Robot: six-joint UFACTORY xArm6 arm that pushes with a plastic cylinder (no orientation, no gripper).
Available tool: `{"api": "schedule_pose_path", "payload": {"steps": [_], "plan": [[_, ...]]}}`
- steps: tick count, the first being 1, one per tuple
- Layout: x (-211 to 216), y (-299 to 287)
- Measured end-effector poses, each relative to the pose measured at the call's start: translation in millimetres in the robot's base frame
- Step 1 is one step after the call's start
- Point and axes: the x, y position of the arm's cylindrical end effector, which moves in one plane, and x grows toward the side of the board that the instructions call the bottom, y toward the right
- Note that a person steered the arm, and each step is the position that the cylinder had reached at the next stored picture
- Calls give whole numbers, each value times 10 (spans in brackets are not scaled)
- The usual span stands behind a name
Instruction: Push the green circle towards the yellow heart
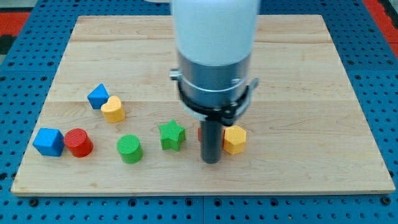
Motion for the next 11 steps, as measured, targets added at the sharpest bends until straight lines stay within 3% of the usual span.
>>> {"api": "schedule_pose_path", "payload": {"steps": [2,4,6,7,8,9,11], "plan": [[439,34],[441,-633],[28,-1381],[-37,-1491],[321,-1491],[323,-2010],[-56,-2235]]}}
